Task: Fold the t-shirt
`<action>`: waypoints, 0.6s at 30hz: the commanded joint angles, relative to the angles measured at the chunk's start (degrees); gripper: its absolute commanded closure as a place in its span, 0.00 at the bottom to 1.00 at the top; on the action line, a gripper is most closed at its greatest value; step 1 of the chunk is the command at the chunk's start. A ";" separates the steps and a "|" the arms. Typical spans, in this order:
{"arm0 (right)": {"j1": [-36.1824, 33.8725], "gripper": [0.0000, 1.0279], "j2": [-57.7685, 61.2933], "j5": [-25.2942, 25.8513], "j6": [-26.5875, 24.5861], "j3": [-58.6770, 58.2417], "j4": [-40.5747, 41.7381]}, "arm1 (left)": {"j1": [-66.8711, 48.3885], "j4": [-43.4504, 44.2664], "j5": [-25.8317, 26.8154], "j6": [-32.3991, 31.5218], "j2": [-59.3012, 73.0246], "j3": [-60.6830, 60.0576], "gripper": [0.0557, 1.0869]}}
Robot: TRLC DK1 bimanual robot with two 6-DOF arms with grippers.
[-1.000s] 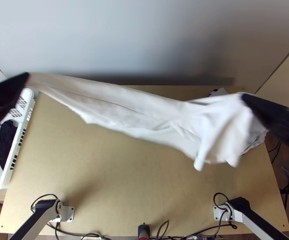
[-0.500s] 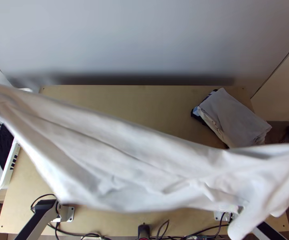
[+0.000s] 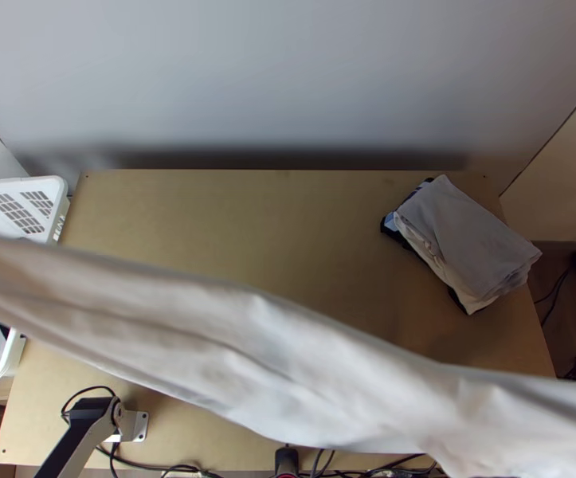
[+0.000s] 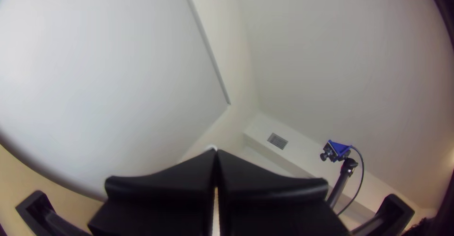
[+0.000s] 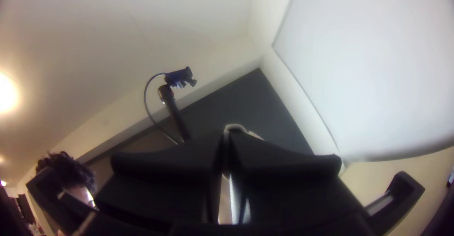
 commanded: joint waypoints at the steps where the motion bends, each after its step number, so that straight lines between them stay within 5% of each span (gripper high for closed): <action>1: 0.04 0.97 -1.51 -3.63 6.10 -0.73 0.44 | 0.37 -0.10 2.98 -3.75 -1.48 0.15 0.97; 12: 0.48 0.97 -0.89 -10.48 16.74 -4.34 17.32 | 1.25 25.48 8.69 -27.13 -0.87 -5.12 0.97; 18: 1.10 0.97 -3.44 -10.75 20.52 -7.94 17.32 | 2.04 28.55 13.61 -28.80 -6.14 -11.19 0.97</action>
